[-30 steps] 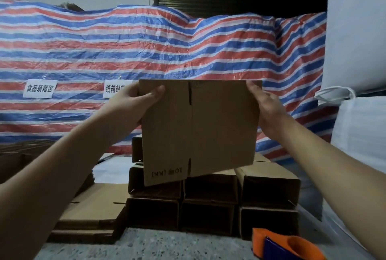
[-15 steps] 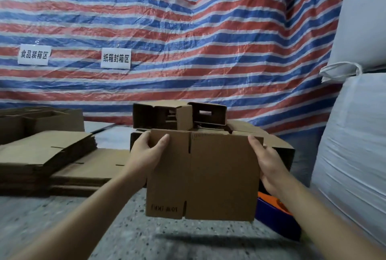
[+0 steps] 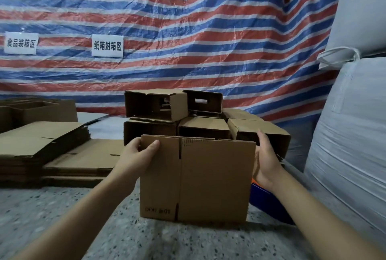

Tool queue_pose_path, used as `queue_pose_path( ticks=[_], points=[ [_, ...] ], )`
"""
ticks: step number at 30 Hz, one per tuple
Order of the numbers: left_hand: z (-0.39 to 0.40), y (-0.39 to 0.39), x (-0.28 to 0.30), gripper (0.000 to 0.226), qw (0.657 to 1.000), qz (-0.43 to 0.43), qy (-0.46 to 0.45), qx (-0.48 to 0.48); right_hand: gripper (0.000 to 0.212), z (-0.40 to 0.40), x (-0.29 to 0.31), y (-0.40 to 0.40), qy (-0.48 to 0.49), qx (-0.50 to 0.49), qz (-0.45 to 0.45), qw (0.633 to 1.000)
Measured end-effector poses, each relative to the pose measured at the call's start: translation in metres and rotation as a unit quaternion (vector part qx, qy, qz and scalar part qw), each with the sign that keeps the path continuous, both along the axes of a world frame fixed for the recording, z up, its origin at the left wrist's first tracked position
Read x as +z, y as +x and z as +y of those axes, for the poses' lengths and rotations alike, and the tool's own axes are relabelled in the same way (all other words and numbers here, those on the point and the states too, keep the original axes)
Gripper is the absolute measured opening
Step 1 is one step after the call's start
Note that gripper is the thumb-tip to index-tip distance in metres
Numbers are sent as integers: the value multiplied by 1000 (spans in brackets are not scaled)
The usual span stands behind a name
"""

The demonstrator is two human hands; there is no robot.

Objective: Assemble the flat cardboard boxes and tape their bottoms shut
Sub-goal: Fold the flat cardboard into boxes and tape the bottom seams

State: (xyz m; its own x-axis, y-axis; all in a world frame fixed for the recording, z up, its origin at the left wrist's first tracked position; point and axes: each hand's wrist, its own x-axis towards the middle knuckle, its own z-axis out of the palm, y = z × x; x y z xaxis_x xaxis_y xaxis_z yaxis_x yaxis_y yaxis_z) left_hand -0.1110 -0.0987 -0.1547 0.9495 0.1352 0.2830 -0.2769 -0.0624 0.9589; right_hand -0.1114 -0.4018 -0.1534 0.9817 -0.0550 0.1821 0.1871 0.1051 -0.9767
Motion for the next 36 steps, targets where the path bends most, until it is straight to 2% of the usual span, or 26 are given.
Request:
queue_pose_path(
  ticks=[6,14,18,20,23,27,30,32,34,36],
  points=[
    [-16,-2,-1,39,998,0,-63,16,60,2,13,-1,1,102,8,995],
    [-30,1,-1,41,993,-16,-99,69,58,-3,10,-9,53,158,34,985],
    [-27,8,0,27,995,-8,-87,54,49,9,9,-21,-12,112,8,994],
    [-26,11,4,21,997,2,-76,31,52,20,9,-29,-30,73,-2,997],
    [-30,10,15,26,994,29,-94,-47,58,38,12,-39,-17,-2,-18,1000],
    [-33,4,12,35,984,20,-116,-133,65,57,4,-45,-49,-97,-44,993],
    [-35,2,5,38,974,54,-145,-164,71,62,-7,-47,-8,-99,-8,995],
    [-36,4,8,37,979,88,-115,-142,81,58,-10,-47,43,-86,26,995],
    [-37,7,9,41,983,116,-80,-120,77,48,-8,-46,106,-93,52,989],
    [-35,10,7,48,982,119,-83,-118,69,40,-4,-43,151,-101,93,979]
  ],
)
